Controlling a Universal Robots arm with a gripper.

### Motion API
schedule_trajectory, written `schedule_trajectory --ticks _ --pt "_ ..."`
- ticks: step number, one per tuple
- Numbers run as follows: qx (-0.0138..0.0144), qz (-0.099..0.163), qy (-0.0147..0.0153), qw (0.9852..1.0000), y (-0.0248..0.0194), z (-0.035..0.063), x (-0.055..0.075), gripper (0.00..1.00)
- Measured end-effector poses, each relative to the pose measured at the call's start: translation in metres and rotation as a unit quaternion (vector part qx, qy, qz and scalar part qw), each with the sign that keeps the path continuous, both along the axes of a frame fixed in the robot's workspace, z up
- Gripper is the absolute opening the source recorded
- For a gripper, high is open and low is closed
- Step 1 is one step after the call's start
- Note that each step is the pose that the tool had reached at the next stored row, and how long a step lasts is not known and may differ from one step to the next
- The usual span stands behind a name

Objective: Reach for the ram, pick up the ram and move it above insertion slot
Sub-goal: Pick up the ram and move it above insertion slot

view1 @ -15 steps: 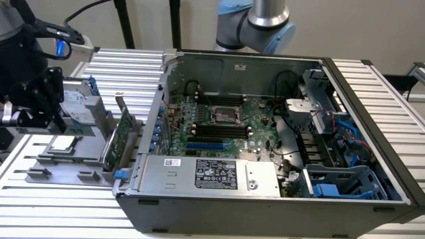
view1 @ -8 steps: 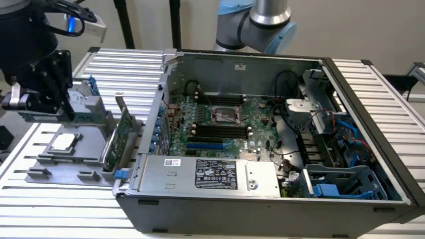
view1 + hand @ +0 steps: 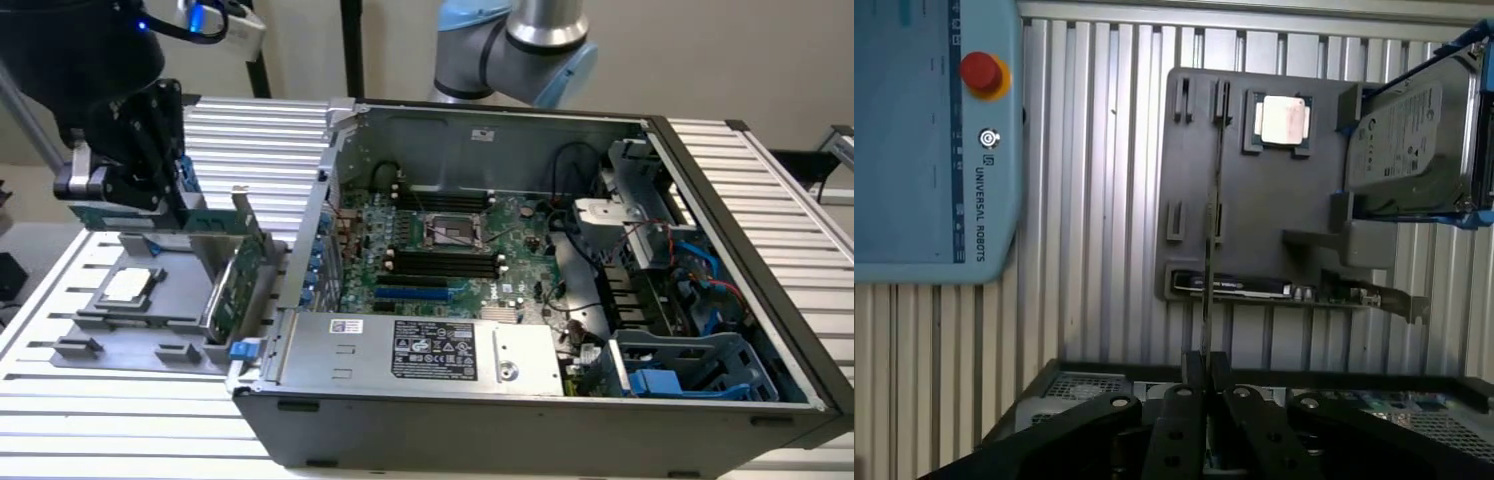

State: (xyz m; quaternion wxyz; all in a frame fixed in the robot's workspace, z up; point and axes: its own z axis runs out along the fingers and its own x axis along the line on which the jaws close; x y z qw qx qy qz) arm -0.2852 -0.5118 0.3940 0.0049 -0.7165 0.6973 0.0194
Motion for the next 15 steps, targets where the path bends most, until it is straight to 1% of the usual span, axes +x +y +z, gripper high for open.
schedule_trajectory --ticks 8,15 --pt "0.0041 0.0 0.0 1.0 0.0 0.0018 0.037 0.14" --pt "0.0055 0.0 0.0002 1.0 0.0 0.0019 0.068 0.14"
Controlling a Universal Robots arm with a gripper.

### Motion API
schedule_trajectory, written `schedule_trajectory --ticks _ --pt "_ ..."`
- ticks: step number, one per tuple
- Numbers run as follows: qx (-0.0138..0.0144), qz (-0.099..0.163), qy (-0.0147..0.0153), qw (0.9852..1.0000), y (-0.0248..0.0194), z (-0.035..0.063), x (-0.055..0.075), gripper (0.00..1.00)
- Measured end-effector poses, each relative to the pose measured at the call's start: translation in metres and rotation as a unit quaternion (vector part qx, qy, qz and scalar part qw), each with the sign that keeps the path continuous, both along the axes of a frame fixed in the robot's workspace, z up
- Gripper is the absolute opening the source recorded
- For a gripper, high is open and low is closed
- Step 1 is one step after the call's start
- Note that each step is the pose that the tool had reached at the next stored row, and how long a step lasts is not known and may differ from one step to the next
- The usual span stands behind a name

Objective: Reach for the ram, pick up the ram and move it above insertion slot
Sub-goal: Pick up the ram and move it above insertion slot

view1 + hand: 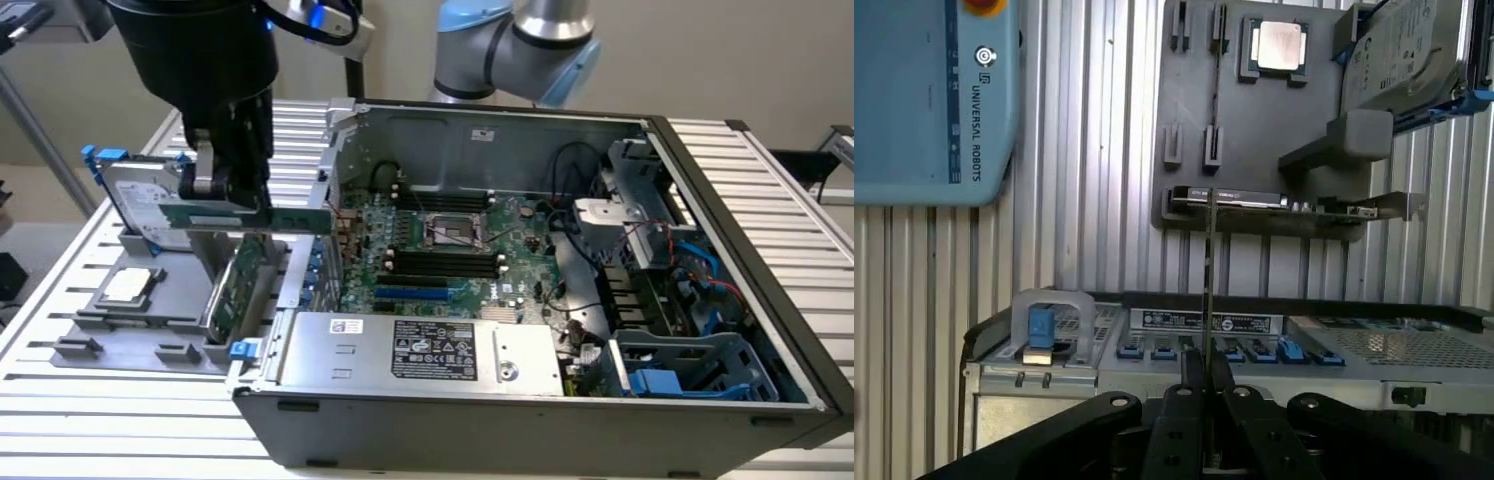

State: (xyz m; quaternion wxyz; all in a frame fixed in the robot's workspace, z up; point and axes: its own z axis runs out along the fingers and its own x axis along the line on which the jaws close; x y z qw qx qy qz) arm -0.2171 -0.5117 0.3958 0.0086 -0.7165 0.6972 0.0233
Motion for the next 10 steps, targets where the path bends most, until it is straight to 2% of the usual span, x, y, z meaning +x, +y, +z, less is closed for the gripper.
schedule_trajectory --ticks 10 --pt "0.0006 0.0 0.0001 1.0 0.0004 -0.0001 0.046 0.14"
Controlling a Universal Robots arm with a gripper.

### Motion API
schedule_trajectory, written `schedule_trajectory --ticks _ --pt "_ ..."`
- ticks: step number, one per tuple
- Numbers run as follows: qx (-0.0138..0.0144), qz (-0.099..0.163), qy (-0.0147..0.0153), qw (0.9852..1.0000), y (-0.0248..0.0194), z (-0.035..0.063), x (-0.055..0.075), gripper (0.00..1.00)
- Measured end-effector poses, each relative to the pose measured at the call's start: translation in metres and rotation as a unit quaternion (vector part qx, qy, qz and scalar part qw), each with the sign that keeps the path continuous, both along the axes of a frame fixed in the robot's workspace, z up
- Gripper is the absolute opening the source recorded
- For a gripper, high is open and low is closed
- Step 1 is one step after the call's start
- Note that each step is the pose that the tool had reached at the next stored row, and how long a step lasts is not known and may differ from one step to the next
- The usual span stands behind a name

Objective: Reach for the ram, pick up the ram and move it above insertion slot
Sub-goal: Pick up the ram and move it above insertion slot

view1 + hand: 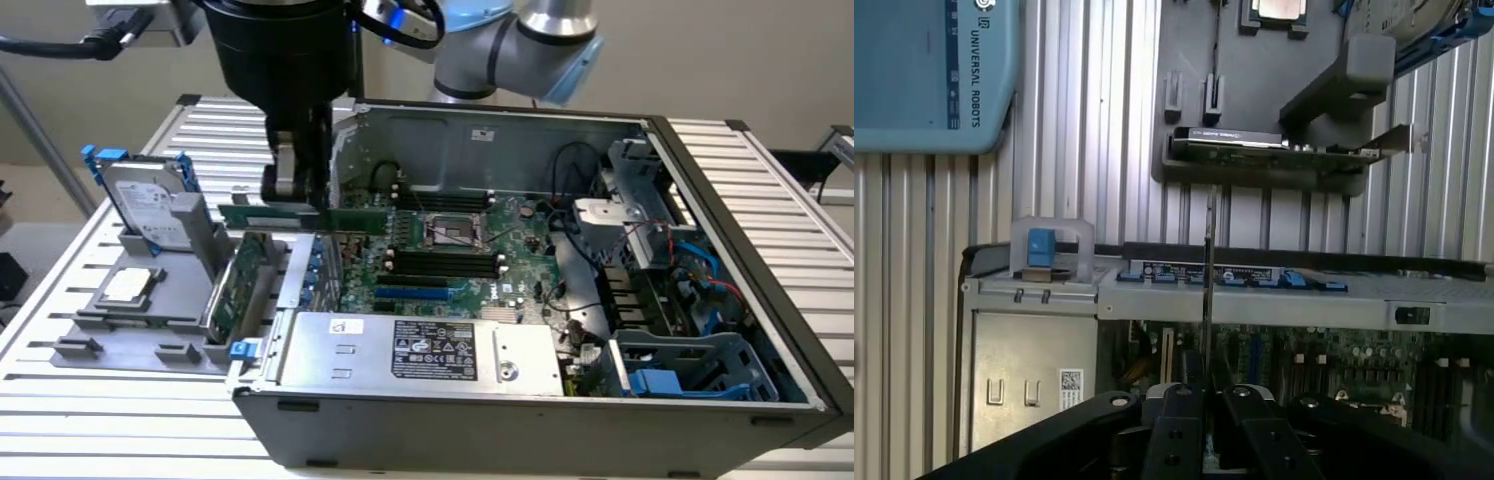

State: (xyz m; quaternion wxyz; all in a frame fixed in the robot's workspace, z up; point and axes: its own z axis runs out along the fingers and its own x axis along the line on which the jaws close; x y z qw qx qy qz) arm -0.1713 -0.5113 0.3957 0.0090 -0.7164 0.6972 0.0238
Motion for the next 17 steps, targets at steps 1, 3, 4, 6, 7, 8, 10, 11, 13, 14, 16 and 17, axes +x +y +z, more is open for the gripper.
schedule_trajectory --ticks 1,3,4,6,7,8,10,11,13,14,16,17 --pt "0.0 0.0 0.0 1.0 0.0001 0.0 0.005 0.14" --pt "0.0 0.0 0.0 1.0 0.0004 0.0 0.013 0.14" --pt "0.0 0.0 0.0001 1.0 0.0007 0.0 0.018 0.14" --pt "0.0 0.0 0.0 1.0 0.0012 -0.0001 0.027 0.14" --pt "0.0 0.0 0.0 1.0 0.0016 -0.0001 0.032 0.14" --pt "0.0 0.0 0.0 1.0 0.0022 -0.0002 0.036 0.14" --pt "-0.0001 0.0 0.0001 1.0 0.0044 -0.0003 0.045 0.14" --pt "0.0 0.0 0.0 1.0 0.006 -0.0004 0.048 0.14" --pt "0.0 0.0 0.0 1.0 0.01 -0.0005 0.055 0.14" --pt "0.0 0.0 0.0001 1.0 0.0121 -0.0006 0.058 0.14" --pt "0.0 0.0 0.0 1.0 0.0165 -0.0007 0.064 0.14" --pt "0.0 0.0 0.0 1.0 0.0185 -0.0008 0.067 0.14"
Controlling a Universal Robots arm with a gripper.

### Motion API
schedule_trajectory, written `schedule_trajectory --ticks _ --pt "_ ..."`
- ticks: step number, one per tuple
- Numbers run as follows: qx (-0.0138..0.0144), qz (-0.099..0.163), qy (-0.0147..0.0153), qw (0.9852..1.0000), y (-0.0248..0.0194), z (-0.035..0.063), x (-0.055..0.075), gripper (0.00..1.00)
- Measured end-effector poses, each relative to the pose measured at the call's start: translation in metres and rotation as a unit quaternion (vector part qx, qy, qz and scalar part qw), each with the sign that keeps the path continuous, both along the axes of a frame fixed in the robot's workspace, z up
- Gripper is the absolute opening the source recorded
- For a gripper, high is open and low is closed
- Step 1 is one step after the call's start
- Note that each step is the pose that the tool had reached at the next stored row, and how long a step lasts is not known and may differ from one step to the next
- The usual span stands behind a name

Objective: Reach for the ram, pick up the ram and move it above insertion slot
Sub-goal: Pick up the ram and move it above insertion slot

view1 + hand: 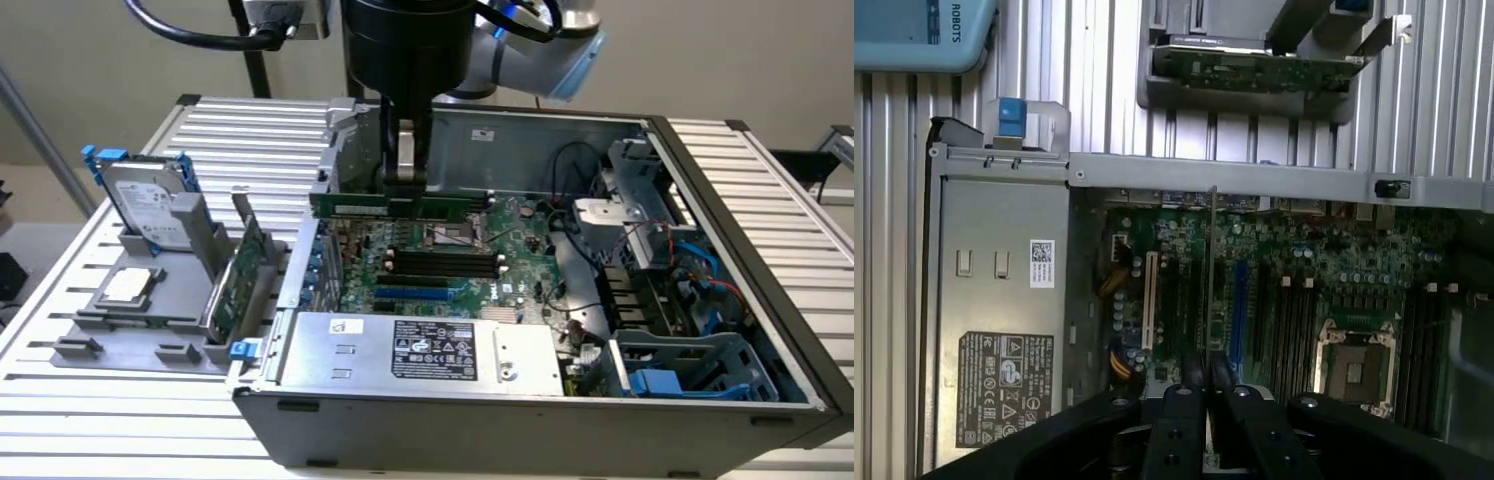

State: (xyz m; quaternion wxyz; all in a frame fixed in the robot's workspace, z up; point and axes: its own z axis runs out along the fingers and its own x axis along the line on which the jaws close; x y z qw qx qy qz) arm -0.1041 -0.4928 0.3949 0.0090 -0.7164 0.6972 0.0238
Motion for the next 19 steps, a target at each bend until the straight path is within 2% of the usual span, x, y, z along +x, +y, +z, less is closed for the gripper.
schedule_trajectory --ticks 15,17,19 --pt "-0.0002 -0.001 0.0 1.0 0.0272 -0.0046 0.042 0.14" --pt "-0.0002 -0.001 0.0 1.0 0.0299 -0.005 0.047 0.14" --pt "-0.0003 -0.001 0.0001 1.0 0.0308 -0.0049 0.05 0.14"
